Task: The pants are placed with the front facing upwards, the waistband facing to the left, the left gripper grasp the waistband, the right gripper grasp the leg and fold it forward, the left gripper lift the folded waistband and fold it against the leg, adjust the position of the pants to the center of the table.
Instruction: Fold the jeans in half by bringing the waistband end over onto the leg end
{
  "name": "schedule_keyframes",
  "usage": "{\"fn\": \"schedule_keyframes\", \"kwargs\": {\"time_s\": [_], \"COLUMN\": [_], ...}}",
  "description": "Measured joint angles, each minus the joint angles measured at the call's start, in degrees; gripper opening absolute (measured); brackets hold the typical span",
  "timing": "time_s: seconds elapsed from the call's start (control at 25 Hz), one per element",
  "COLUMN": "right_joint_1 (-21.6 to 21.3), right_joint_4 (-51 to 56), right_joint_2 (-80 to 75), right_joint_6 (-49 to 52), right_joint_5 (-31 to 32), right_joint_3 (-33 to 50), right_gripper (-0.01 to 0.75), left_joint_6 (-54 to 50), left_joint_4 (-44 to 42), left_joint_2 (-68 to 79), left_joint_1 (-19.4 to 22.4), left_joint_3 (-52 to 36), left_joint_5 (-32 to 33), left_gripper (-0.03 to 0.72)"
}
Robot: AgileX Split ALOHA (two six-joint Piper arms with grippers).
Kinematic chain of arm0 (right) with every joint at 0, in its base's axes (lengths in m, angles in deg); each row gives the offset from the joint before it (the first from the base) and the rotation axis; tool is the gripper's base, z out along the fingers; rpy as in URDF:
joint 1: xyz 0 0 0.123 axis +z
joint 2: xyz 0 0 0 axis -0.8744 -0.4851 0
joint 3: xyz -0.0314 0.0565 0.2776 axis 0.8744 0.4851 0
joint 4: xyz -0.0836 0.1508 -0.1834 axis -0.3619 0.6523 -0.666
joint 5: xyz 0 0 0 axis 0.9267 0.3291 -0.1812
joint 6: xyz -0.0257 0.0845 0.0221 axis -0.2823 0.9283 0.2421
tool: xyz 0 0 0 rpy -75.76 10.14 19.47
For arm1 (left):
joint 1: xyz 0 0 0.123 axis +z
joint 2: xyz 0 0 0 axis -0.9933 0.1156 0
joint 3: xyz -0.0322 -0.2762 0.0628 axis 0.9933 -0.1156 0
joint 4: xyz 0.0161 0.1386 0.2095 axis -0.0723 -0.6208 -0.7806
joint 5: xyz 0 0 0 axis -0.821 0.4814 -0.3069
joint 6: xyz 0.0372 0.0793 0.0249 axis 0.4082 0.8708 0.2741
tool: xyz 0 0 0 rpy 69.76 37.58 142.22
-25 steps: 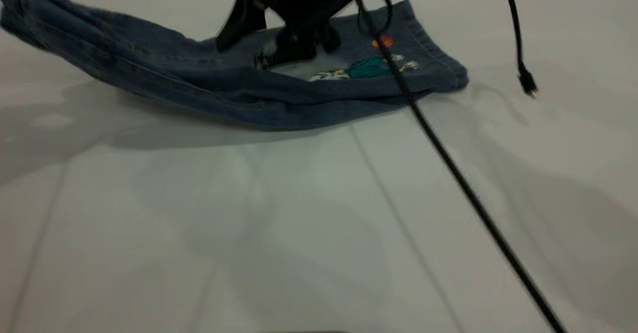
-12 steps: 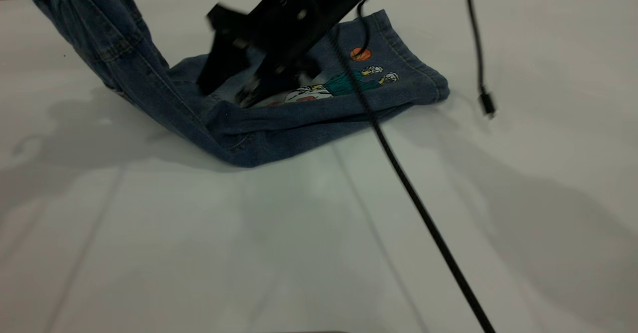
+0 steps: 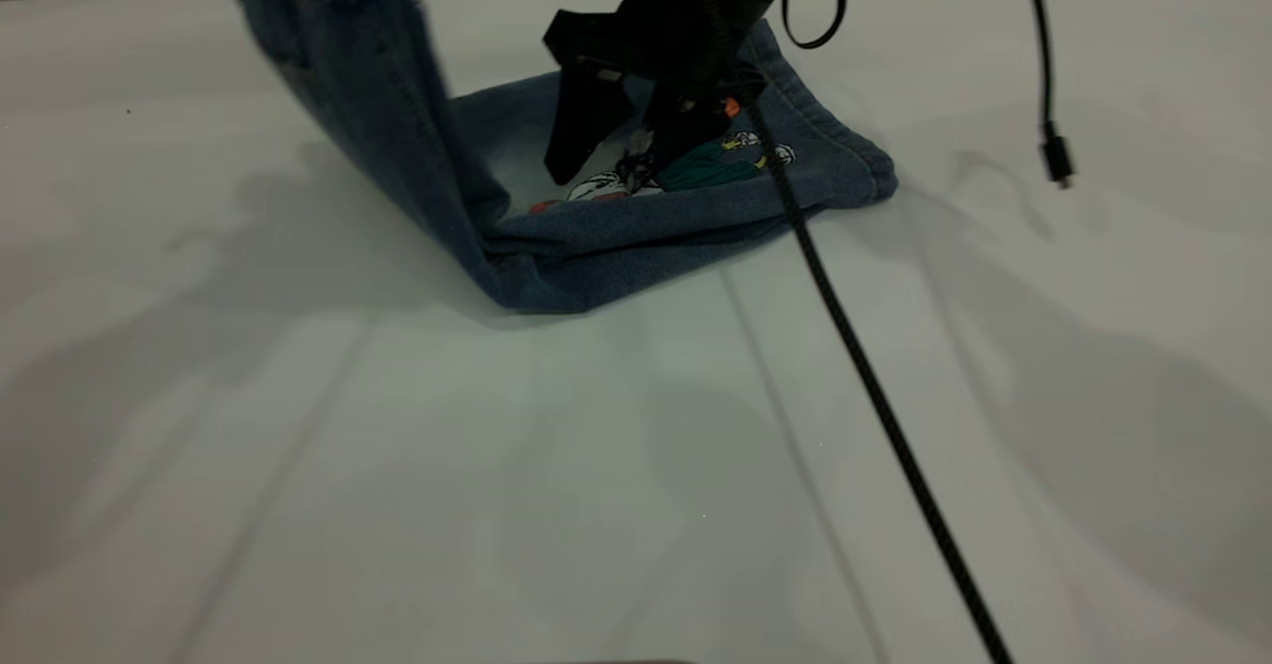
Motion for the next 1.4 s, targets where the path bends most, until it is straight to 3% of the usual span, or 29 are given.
{"fn": "schedule_keyframes", "kwargs": {"time_s": [0.2, 0.32, 0.6, 0.88, 1.12, 1.4], "right_joint_1": [1.5, 0.0, -8.4, -16.2, -18.9, -19.0], "right_joint_4": [-0.3, -1.7, -7.3, -8.2, -8.2, -9.6], "right_joint_2": [-0.1, -0.1, -0.1, -0.1, 0.1, 0.5], "right_joint_6": [0.1, 0.4, 5.0, 7.9, 9.6, 9.8], "right_joint_5": [0.6, 2.9, 5.0, 12.7, 13.8, 14.3], "right_joint_3": [-0.5, -3.6, -12.8, -23.5, -32.1, -32.9], "right_gripper": [0.416, 0.416, 0.416, 0.416, 0.416, 0.416], "left_joint_6": [-0.6, -0.7, -0.7, 0.1, 0.8, 1.0], "left_joint_4": [0.1, 0.1, 2.5, 3.3, 3.7, 3.9], "left_joint_2": [3.1, 4.6, 4.9, 9.9, 19.6, 32.3], "left_joint_1": [-5.4, -6.8, -7.6, -12.5, -15.8, -19.1], "left_joint_3": [2.2, 2.5, 2.5, 3.2, 10.9, 22.0], "left_joint_5": [-1.7, -1.7, -4.0, -7.6, -9.1, -9.1], "left_gripper": [0.064, 0.064, 0.064, 0.064, 0.064, 0.064]}}
